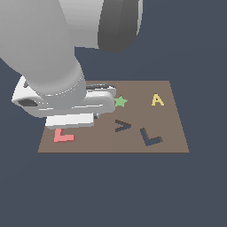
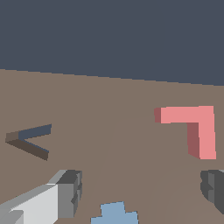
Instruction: Insert a designated object into the corresponding slot on a board.
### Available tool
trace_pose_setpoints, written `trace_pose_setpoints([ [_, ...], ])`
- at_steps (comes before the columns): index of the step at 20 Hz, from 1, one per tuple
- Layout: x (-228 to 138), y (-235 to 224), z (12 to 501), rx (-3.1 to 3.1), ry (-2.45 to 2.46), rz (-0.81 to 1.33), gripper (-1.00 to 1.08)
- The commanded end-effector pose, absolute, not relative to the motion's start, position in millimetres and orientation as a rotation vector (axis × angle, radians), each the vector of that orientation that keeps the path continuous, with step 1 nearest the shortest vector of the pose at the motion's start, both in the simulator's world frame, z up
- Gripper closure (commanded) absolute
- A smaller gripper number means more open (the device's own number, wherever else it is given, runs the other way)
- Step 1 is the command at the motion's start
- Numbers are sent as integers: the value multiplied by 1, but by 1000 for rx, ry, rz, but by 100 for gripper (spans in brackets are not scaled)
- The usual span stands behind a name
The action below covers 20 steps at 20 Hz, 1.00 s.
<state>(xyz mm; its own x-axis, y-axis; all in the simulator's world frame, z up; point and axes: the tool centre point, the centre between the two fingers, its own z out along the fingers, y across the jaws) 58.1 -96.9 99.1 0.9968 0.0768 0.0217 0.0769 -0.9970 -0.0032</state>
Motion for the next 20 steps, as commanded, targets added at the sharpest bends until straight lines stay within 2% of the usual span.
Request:
trace_pose_setpoints([
  [1,65,-115,85,-3136,-134,-25,-92],
  [10,82,-153,56,-3137,-157,-5,-92],
  [20,87,-161,50,-3137,-162,0,-92],
])
